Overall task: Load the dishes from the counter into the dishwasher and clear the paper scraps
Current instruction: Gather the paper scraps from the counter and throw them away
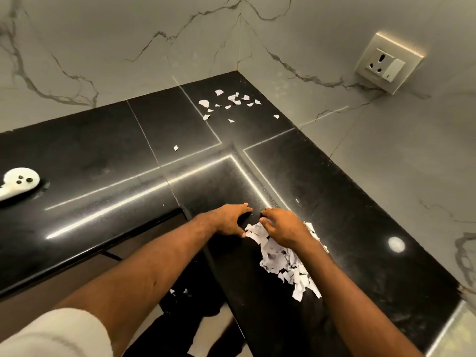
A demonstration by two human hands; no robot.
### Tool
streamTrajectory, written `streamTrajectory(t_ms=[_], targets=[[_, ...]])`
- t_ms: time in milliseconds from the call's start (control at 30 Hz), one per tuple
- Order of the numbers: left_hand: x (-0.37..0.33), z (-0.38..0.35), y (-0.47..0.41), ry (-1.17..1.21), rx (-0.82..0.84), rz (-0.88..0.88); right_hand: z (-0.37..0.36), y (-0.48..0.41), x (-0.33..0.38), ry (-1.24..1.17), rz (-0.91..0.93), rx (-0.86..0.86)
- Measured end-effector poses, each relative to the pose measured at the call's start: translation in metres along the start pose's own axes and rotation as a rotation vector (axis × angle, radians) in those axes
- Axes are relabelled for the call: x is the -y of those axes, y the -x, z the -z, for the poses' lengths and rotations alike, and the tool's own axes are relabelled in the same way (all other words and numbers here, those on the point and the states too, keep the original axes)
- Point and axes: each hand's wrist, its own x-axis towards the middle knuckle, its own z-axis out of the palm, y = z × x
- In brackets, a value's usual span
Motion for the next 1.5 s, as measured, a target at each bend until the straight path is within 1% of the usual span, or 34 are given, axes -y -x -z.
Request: streamTrajectory(t_ms=[167, 267, 333, 400, 500, 600, 667, 733, 833, 933, 1100, 1167, 1200, 1233, 1267, 1300, 1333, 1367, 1400, 1467, 1500], targets=[[0.025, -0.012, 0.019, -0.045, -0.011, -0.063, 0.009, -0.017, 0.025, 0.174, -0.095, -0.002], [0.037, -0.009, 0.025, -0.016, -0.027, -0.095, 0.019, -0.032, 0.045, 0.259, -0.155, 0.051], [0.048, -0.004, 0.029, -0.009, -0.054, -0.110, 0.020, -0.048, 0.060, 0.228, -0.196, 0.042], [0.062, 0.002, 0.035, 0.022, -0.123, -0.096, 0.017, -0.069, 0.073, 0.168, -0.202, 0.018], [0.086, 0.011, 0.041, 0.092, -0.254, -0.048, 0.008, -0.105, 0.088, 0.096, -0.223, 0.035], [0.113, 0.026, 0.043, 0.159, -0.361, 0.030, 0.004, -0.141, 0.102, 0.050, -0.326, 0.109], [0.130, 0.041, 0.039, 0.191, -0.408, 0.106, 0.009, -0.160, 0.112, 0.070, -0.396, 0.179], [0.147, 0.060, 0.030, 0.218, -0.439, 0.183, 0.015, -0.176, 0.120, 0.110, -0.424, 0.232], [0.170, 0.087, 0.014, 0.214, -0.452, 0.266, 0.016, -0.188, 0.122, 0.163, -0.428, 0.254], [0.188, 0.102, -0.003, 0.196, -0.434, 0.291, 0.011, -0.189, 0.115, 0.139, -0.449, 0.247], [0.193, 0.111, -0.026, 0.226, -0.400, 0.372, 0.005, -0.187, 0.113, 0.112, -0.465, 0.219], [0.194, 0.110, -0.033, 0.187, -0.397, 0.333, 0.005, -0.187, 0.114, 0.103, -0.473, 0.219], [0.194, 0.111, -0.035, 0.174, -0.390, 0.243, 0.005, -0.186, 0.115, 0.094, -0.477, 0.215], [0.192, 0.112, -0.035, 0.182, -0.358, 0.108, 0.007, -0.185, 0.117, 0.088, -0.479, 0.213], [0.187, 0.112, -0.034, 0.201, -0.290, -0.026, 0.008, -0.184, 0.118, 0.085, -0.479, 0.211], [0.182, 0.111, -0.033, 0.223, -0.219, -0.124, 0.010, -0.182, 0.120, 0.085, -0.480, 0.209], [0.178, 0.109, -0.033, 0.250, -0.191, -0.186, 0.012, -0.180, 0.122, 0.088, -0.476, 0.208], [0.177, 0.108, -0.035, 0.275, -0.222, -0.209, 0.014, -0.178, 0.122, 0.092, -0.474, 0.202], [0.177, 0.108, -0.038, 0.284, -0.295, -0.196, 0.015, -0.175, 0.122, 0.098, -0.471, 0.194], [0.183, 0.109, -0.044, 0.193, -0.448, -0.057, 0.015, -0.169, 0.120, 0.111, -0.465, 0.186], [0.189, 0.111, -0.046, 0.149, -0.490, 0.017, 0.014, -0.166, 0.119, 0.117, -0.459, 0.183]])
